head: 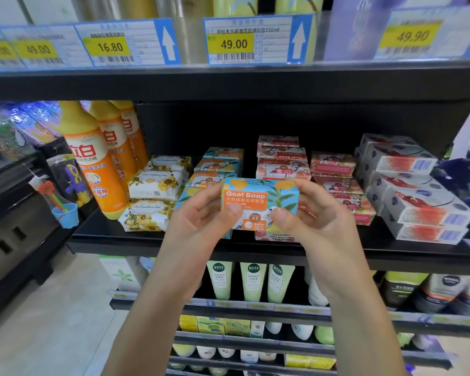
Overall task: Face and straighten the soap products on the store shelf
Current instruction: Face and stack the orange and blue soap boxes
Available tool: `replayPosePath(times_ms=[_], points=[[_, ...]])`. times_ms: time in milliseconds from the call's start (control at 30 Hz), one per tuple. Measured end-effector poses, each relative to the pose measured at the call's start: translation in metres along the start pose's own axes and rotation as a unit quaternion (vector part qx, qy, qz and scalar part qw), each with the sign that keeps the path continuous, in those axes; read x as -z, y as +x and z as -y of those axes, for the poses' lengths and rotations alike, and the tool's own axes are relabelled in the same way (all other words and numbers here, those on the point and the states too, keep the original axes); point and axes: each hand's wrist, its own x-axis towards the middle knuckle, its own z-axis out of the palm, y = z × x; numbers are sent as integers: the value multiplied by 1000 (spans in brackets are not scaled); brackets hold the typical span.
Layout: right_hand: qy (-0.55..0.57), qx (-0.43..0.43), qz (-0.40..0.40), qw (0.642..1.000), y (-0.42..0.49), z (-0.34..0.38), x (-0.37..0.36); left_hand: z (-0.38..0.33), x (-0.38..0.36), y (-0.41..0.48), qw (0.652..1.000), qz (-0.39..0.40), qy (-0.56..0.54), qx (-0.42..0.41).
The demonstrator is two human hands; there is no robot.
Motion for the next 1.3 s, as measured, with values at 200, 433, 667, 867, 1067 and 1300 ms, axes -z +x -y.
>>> replayPosePath(times_ms=[200, 433, 667, 867, 1067, 1300], points=[[5, 45, 5, 999, -8, -4, 3, 5, -3, -5, 999, 16, -19, 25], [-4, 63, 26, 998, -14, -13, -1, 6, -6, -12, 996, -10, -73, 48], [-10, 28, 33, 999, -16, -14, 1, 15, -8, -17, 993, -26, -112, 32], [-15, -71, 35, 997, -20, -13, 5, 19, -8, -19, 995, -25, -97, 19], [-7, -111, 10, 994, -19, -11, 3, 23, -9, -21, 996, -28, -85, 18], [12, -101, 15, 995, -22, -15, 7, 26, -10, -23, 996, -43, -66, 30]])
